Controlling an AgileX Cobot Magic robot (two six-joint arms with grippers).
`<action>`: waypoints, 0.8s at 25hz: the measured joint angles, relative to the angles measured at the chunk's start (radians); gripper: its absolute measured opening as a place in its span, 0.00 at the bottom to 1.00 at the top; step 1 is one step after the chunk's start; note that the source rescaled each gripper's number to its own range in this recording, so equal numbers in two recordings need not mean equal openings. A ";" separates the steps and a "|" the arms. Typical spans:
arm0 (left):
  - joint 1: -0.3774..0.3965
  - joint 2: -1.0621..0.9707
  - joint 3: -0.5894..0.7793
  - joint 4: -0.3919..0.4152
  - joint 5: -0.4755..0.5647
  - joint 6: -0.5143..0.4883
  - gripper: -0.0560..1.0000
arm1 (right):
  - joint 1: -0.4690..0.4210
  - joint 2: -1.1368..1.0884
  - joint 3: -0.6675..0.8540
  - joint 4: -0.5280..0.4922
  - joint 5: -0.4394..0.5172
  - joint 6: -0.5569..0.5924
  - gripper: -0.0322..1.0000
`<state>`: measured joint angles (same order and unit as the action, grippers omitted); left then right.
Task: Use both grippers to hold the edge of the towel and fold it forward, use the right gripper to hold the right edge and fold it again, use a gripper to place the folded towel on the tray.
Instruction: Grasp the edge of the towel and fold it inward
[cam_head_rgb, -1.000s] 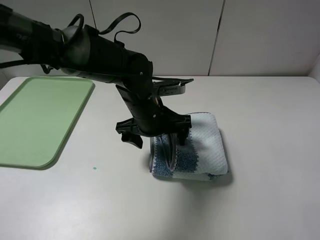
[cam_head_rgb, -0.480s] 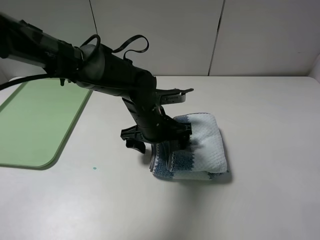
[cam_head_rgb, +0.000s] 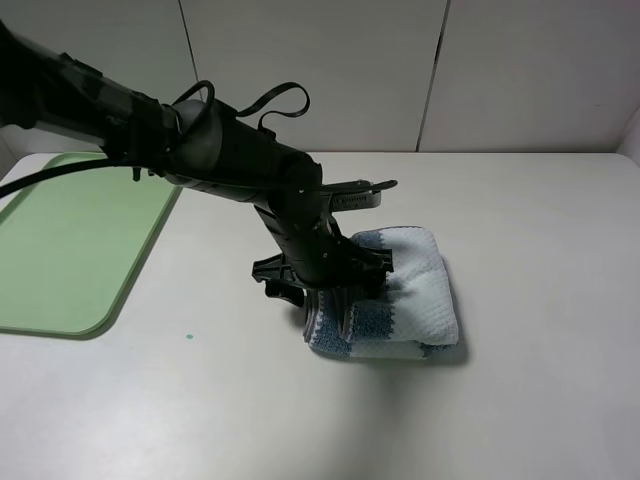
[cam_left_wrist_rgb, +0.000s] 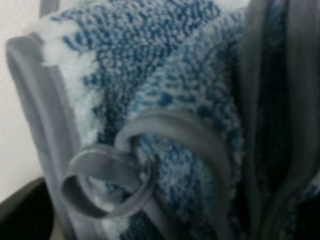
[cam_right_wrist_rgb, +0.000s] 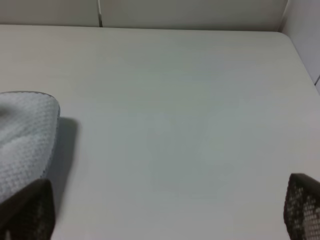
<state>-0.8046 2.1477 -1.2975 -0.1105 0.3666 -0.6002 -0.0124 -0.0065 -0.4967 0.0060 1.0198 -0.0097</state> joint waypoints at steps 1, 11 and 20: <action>0.000 0.002 0.000 -0.003 -0.004 0.000 0.82 | 0.000 0.000 0.000 0.000 0.000 0.000 1.00; -0.005 0.010 0.000 -0.014 -0.028 0.000 0.23 | 0.000 0.000 0.000 0.000 -0.001 0.000 1.00; -0.005 0.008 0.000 -0.014 -0.022 0.000 0.23 | 0.000 0.000 0.000 0.000 -0.001 0.000 1.00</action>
<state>-0.8097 2.1560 -1.2975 -0.1249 0.3446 -0.6002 -0.0124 -0.0065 -0.4967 0.0060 1.0189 -0.0097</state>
